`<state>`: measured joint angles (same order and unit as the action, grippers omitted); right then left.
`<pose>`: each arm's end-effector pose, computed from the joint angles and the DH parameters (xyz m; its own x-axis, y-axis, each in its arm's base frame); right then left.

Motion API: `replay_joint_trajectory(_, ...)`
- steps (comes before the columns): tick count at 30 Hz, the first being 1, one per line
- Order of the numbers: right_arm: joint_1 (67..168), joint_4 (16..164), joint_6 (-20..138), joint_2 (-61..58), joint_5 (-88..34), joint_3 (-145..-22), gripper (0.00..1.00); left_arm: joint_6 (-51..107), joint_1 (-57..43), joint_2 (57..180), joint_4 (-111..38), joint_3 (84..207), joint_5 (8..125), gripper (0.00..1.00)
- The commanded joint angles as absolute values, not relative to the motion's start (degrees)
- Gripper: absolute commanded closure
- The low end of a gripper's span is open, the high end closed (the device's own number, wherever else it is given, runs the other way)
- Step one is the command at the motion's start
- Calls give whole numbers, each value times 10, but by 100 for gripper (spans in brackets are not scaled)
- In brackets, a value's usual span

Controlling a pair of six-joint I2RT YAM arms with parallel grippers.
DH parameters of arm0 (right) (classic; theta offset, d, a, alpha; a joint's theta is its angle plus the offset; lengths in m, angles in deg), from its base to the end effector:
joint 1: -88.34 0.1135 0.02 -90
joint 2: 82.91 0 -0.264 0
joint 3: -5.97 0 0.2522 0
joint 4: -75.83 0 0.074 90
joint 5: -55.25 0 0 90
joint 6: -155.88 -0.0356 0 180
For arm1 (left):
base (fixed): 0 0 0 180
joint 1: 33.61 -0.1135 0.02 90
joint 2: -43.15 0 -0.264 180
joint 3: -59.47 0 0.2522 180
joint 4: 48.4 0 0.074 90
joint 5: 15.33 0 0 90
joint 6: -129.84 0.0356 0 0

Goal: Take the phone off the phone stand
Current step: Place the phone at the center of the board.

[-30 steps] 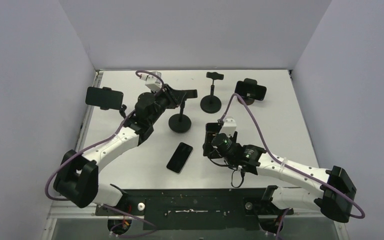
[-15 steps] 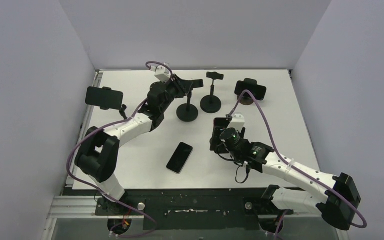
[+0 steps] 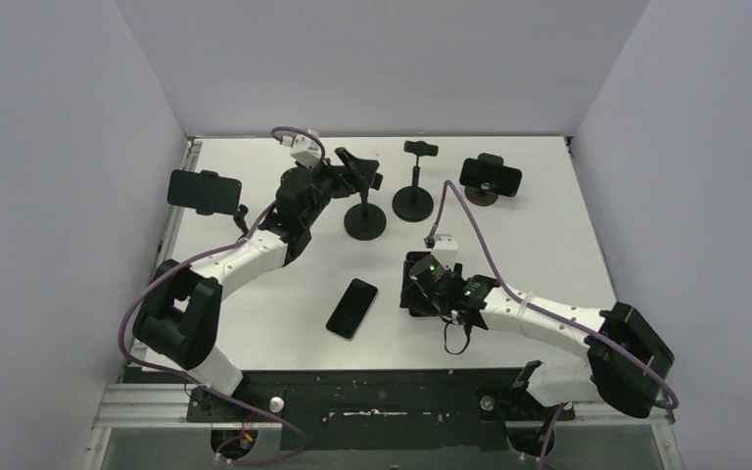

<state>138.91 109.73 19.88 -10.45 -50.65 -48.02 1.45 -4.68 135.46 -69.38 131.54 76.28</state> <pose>0.1636 0.1836 0.1996 -0.8074 0.1074 -0.5802 -0.0804 0.9541 0.2885 0.3303 -0.1814 0.2915 -0.2762 -0.5566 -0.7835 0.3668 0.6925 -0.6212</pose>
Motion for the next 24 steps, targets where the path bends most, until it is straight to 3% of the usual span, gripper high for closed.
replay_joint_trajectory(1, 1392, 1046, 155, -74, -495, -483, 100, 5, -53, 1320, -693, 1313, 758, 3)
replay_joint_trajectory(15, 1392, 1026, 97, 17, -440, -489, 71, 7, -57, 1310, -676, 1300, 765, 3)
replay_joint_trajectory(24, 1395, 1062, 89, 62, -437, -511, 57, 12, -57, 1314, -670, 1297, 769, 3)
